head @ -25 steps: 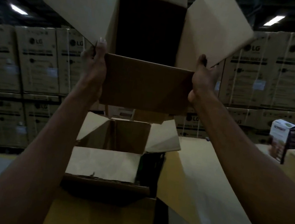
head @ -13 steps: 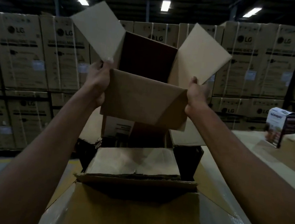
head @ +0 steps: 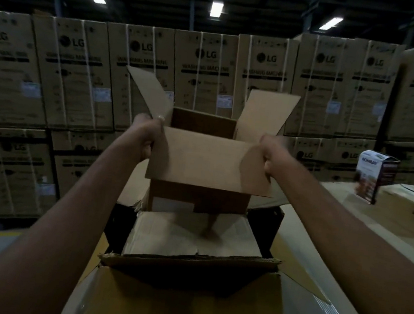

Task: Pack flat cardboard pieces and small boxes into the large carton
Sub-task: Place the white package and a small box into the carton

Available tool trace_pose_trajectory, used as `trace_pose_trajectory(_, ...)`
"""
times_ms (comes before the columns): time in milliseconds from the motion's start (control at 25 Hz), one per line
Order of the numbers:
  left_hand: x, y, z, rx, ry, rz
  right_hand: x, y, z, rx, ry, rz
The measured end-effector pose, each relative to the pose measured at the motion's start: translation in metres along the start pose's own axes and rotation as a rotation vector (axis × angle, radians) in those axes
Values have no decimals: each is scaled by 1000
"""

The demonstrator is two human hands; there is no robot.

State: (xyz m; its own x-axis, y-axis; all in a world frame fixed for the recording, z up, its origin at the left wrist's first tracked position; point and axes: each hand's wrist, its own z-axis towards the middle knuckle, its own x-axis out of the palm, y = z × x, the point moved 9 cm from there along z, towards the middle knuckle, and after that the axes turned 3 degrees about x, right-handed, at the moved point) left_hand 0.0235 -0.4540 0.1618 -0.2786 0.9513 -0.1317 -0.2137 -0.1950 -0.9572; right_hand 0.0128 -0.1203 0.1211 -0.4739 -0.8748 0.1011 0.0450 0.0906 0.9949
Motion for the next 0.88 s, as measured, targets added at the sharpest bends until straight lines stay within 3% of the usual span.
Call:
trace_pose_trajectory(280,-7,123,16,-209,12,347,20,-63,15,1,64,-673)
trace_pose_trajectory(440,-11,161,19,-261,2,307,26,-80,23,-124,-64,-868)
trace_pose_trajectory(560,-12,167,23,-291,10,228,16,-85,25,-65,-101,-813)
trace_pose_trajectory(720,-16,175,16,-334,2,145,0,-104,22,129,-12,-444)
trace_pose_trajectory(880,-35,186,13,-333,-162,-136,-41,-113,13,113,-267,-155)
